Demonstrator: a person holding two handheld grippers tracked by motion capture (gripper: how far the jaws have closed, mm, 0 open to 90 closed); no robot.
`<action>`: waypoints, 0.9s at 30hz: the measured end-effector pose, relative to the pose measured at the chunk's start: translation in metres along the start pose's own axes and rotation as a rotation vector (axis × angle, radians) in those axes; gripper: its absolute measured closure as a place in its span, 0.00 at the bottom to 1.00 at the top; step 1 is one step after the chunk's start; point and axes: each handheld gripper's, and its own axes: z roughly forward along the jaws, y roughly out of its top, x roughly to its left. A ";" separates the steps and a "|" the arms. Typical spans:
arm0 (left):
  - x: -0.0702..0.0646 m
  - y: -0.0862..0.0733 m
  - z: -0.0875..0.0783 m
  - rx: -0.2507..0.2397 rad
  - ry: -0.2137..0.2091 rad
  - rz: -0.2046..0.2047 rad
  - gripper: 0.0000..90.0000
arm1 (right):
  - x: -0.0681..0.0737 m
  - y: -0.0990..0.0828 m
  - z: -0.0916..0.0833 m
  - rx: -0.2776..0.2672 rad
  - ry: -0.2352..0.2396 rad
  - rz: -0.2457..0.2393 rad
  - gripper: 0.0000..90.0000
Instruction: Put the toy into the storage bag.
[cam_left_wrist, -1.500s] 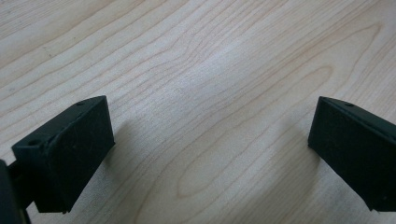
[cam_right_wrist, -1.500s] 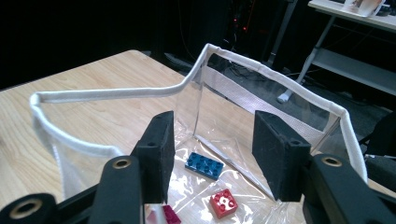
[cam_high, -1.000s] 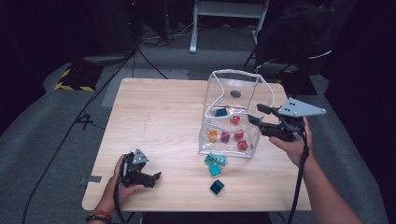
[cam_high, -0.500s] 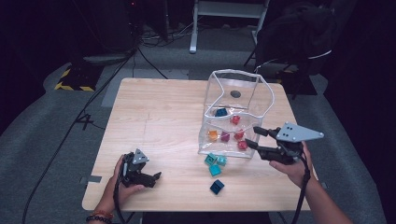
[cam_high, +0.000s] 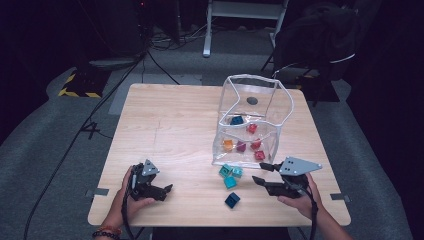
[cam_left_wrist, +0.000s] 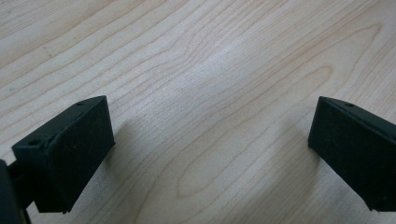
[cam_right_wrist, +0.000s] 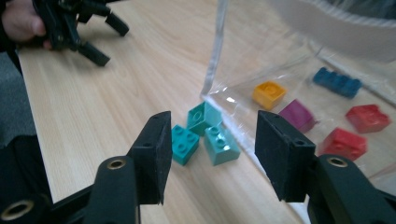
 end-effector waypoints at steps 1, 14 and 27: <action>0.000 0.000 0.000 0.000 0.000 0.000 0.01 | 0.002 -0.003 0.003 0.008 0.008 0.000 0.52; 0.000 0.000 0.000 0.000 0.000 0.000 0.01 | 0.033 -0.032 0.042 0.086 0.126 -0.022 0.49; 0.000 0.000 0.000 0.000 0.000 0.000 0.01 | 0.053 -0.045 0.067 0.130 0.175 -0.025 0.44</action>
